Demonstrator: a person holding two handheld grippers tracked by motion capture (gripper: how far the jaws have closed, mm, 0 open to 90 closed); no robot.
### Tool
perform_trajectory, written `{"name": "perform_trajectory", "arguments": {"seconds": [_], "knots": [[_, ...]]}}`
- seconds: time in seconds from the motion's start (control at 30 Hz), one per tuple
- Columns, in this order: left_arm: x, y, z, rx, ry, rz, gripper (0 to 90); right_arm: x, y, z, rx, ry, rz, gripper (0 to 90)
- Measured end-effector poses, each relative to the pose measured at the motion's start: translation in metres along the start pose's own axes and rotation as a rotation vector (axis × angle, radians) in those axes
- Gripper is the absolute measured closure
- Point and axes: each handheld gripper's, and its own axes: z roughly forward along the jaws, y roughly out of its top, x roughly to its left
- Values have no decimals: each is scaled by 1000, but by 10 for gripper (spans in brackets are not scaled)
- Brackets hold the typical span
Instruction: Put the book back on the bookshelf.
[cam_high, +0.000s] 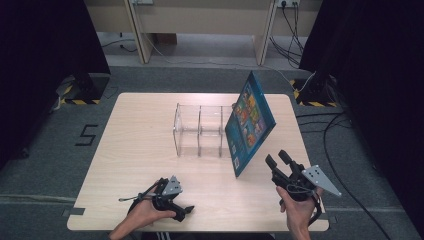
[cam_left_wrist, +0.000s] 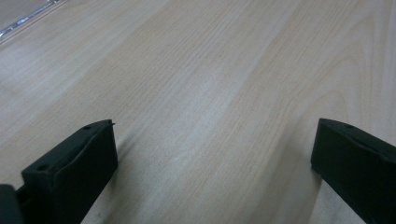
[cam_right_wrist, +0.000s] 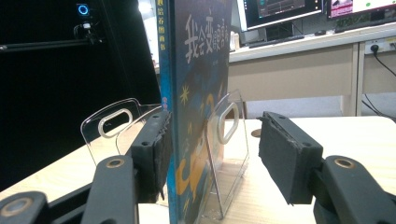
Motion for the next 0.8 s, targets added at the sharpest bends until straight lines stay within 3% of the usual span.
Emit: {"name": "perform_trajectory", "arguments": {"seconds": [0.4, 0.8], "knots": [[0, 0, 0, 7, -1, 6, 0, -2, -6, -4, 14, 4, 2, 393], [0, 0, 0, 4, -1, 6, 0, -4, -11, -7, 38, -12, 3, 215]]}}
